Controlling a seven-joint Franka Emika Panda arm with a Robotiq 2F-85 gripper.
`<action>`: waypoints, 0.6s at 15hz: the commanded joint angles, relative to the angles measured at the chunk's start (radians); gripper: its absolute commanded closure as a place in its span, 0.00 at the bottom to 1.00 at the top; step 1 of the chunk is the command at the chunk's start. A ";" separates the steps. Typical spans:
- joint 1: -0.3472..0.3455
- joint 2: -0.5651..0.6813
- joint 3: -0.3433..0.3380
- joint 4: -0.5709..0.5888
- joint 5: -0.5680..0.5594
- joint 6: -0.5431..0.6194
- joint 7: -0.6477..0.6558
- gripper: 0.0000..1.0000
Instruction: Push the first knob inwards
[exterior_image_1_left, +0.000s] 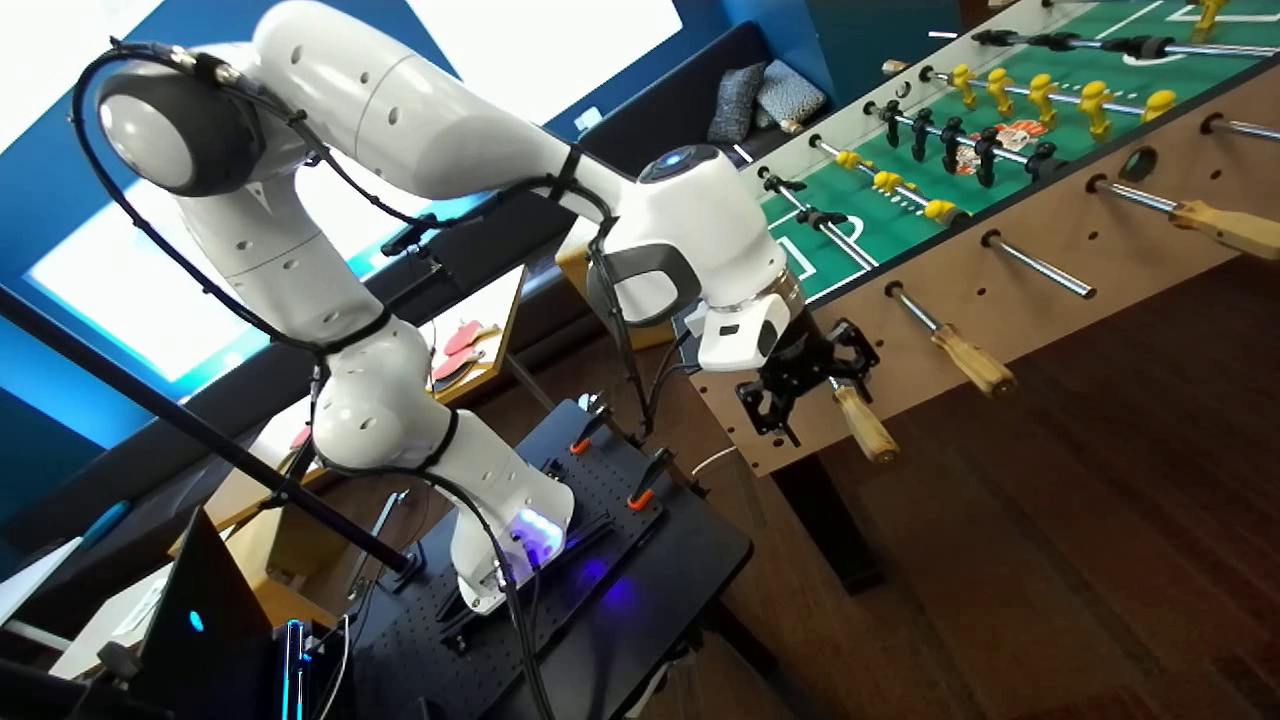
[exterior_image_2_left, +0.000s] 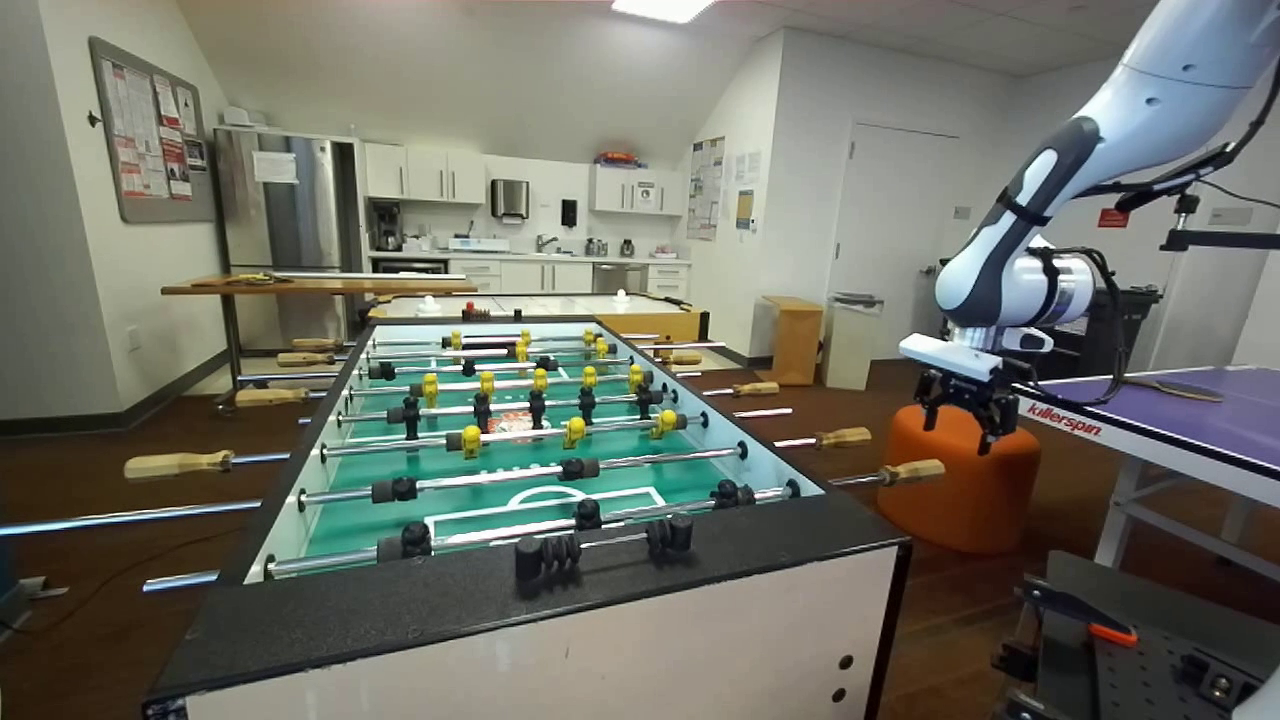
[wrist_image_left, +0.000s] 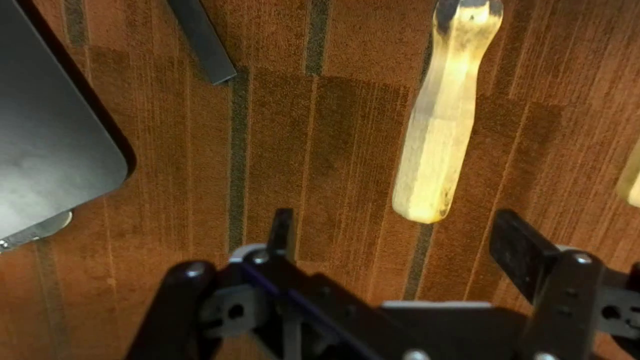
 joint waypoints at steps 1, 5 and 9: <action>0.037 0.080 -0.008 0.057 0.058 -0.007 0.049 0.00; 0.037 0.137 0.021 0.096 0.153 0.006 0.020 0.00; 0.038 0.190 0.031 0.135 0.198 0.004 0.011 0.00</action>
